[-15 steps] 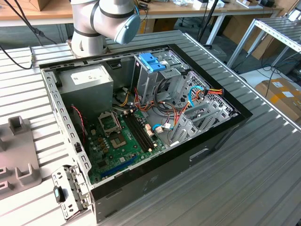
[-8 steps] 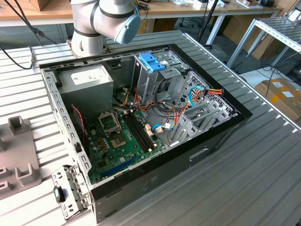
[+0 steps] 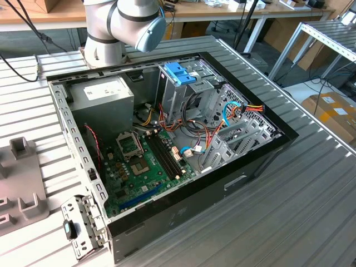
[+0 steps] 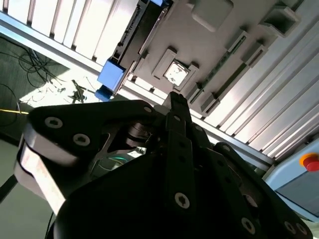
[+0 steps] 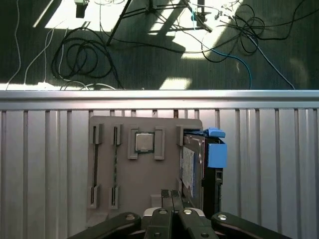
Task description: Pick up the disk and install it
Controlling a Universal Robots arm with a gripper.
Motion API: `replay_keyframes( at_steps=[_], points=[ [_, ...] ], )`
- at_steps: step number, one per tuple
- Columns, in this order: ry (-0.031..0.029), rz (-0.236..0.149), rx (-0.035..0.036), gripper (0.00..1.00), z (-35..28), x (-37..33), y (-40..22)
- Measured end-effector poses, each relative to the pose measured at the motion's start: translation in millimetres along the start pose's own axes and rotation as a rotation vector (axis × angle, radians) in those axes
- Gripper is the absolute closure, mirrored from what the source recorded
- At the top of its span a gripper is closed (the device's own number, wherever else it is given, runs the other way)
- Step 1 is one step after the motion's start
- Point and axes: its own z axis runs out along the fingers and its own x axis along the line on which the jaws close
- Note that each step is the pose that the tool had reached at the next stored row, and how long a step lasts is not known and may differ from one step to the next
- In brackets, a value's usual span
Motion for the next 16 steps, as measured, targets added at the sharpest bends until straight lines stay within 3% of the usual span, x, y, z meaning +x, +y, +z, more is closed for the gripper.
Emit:
replay_keyframes(
  at_steps=[16],
  points=[
    [0.0022, -0.05, -0.0012, 0.89, 0.0, -0.1, 0.0]
  ],
)
